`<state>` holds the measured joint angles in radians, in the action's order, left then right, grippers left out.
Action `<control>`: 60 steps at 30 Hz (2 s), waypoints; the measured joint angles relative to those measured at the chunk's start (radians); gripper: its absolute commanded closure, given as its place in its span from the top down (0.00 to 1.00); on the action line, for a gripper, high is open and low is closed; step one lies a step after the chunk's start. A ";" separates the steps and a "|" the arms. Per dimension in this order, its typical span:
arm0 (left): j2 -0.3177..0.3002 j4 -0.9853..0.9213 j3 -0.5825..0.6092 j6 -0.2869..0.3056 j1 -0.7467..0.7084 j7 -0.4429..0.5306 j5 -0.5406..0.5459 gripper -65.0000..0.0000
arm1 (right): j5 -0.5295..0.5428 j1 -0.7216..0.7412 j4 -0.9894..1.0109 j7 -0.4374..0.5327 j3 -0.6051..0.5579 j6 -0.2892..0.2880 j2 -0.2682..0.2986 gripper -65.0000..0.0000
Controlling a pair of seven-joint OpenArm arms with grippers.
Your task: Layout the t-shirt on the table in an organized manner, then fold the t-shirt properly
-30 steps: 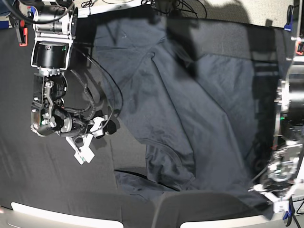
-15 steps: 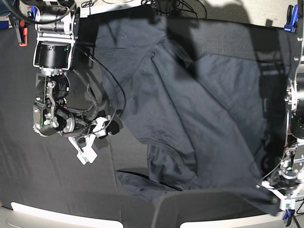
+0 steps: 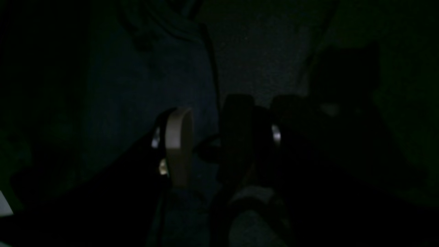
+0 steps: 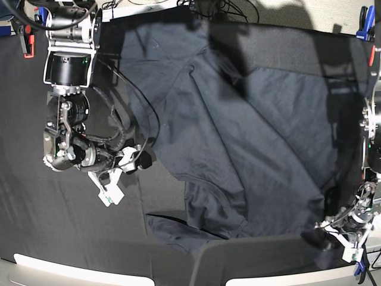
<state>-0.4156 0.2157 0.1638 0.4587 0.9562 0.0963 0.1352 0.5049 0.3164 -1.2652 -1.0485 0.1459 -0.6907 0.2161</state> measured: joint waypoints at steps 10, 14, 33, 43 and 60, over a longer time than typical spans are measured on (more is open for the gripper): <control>-0.016 0.000 0.000 -0.198 -0.001 0.008 0.017 0.31 | 0.000 0.000 0.000 0.000 0.000 0.000 0.000 0.42; -0.001 0.000 -0.001 -0.399 -0.003 0.008 0.021 0.31 | 0.004 0.000 0.000 0.000 0.000 0.000 0.000 0.42; -0.008 0.365 -0.006 -0.358 -0.312 -0.186 0.055 0.31 | -0.268 0.296 0.121 0.214 -0.257 0.010 -0.241 0.42; -0.043 0.835 -0.164 -0.403 -0.595 -0.309 0.085 0.31 | -0.433 0.534 0.683 0.430 -0.264 0.094 -0.352 0.42; -0.039 1.006 -0.224 -0.404 -0.795 -0.313 0.075 0.31 | -0.447 0.486 0.799 0.235 -0.263 0.150 -0.331 0.42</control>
<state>-0.4549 1.2221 -0.0601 0.0544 0.1616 -0.2169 0.2100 0.0578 0.8021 -0.4664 -0.8139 -0.1169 -0.5407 -0.1146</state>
